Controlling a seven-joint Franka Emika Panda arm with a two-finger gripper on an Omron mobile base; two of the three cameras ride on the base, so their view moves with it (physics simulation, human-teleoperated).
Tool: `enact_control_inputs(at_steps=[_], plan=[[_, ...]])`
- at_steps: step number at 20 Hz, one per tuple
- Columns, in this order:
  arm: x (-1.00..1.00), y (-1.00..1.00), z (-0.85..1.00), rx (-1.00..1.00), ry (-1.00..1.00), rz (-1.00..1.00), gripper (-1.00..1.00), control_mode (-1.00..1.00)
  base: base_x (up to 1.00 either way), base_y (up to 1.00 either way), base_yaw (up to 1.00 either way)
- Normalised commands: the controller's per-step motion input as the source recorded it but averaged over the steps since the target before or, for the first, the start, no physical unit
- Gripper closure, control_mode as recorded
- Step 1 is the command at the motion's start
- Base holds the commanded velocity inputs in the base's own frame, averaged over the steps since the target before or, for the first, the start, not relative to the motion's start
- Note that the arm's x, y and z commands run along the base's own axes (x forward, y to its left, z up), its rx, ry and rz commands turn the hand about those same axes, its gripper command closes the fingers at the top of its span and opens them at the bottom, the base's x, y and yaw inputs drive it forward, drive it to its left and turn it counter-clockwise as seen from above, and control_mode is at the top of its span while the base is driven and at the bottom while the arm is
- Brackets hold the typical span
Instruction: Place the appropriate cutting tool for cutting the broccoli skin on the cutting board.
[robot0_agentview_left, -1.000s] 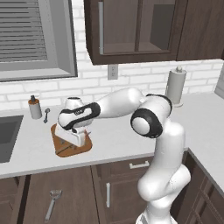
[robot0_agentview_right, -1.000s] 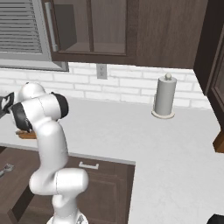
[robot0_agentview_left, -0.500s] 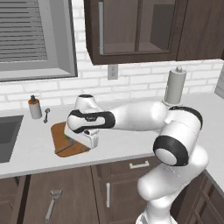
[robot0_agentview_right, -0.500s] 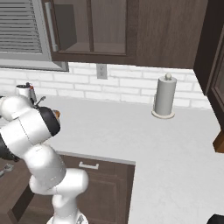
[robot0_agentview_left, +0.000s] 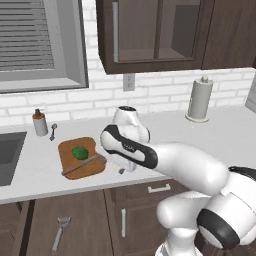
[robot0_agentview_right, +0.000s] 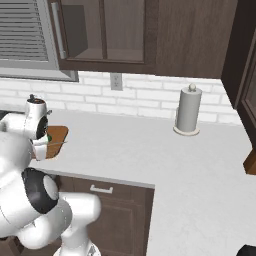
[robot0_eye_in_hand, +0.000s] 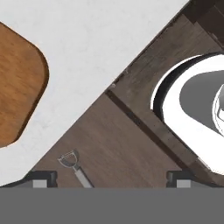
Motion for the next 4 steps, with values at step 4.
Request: enact_control_inputs(at_steps=[4], plan=[[-0.25,-0.70,0.31,0.02,-0.01,0.00,-1.00,-1.00,0.00,0.00,0.00]])
